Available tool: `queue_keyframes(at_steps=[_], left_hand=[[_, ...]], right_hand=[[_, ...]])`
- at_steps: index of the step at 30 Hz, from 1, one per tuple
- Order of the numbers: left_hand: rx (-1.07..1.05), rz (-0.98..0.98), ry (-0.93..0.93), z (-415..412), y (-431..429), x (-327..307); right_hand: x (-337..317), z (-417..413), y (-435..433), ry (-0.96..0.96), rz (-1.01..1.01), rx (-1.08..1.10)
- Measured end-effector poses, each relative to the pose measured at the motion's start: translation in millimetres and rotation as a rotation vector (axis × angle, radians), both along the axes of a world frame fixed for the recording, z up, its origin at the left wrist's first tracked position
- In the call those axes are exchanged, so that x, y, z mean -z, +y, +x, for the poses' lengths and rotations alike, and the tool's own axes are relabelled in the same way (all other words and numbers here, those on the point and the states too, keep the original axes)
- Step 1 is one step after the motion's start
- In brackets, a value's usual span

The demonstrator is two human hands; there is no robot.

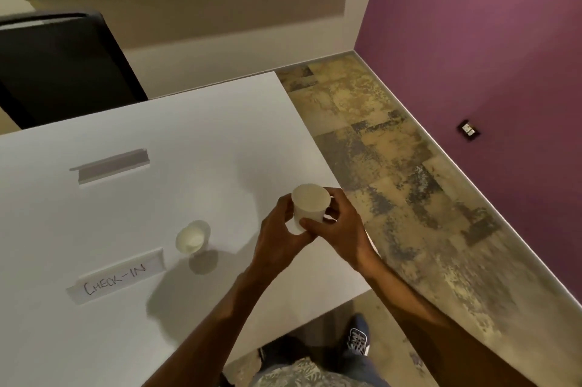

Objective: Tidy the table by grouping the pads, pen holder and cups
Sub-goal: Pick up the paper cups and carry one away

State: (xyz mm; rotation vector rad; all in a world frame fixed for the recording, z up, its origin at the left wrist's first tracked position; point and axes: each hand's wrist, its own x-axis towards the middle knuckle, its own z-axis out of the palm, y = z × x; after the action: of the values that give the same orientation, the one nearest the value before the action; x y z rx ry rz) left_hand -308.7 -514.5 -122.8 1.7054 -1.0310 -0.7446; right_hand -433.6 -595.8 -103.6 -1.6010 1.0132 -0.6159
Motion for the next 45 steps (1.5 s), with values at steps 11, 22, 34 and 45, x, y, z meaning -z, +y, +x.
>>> queue_keyframes(at_steps=[11,22,34,45], left_hand=[[0.015,0.043,-0.049,-137.4,-77.3,-32.3],[0.084,0.002,-0.04,-273.1,-157.4,-45.1],[0.202,0.015,-0.047,-326.4,-279.1,-25.1],[0.253,0.108,-0.034,-292.6,-455.3,-11.1]], right_hand=[[-22.2,-149.4,-63.8,-0.044,0.04,0.052],[-45.3,-308.0,-149.3,0.002,-0.015,0.064],[-36.6,-350.1,-249.6,0.005,-0.036,0.15],[-31.8,-322.6,-435.2,0.033,0.003,0.157]])
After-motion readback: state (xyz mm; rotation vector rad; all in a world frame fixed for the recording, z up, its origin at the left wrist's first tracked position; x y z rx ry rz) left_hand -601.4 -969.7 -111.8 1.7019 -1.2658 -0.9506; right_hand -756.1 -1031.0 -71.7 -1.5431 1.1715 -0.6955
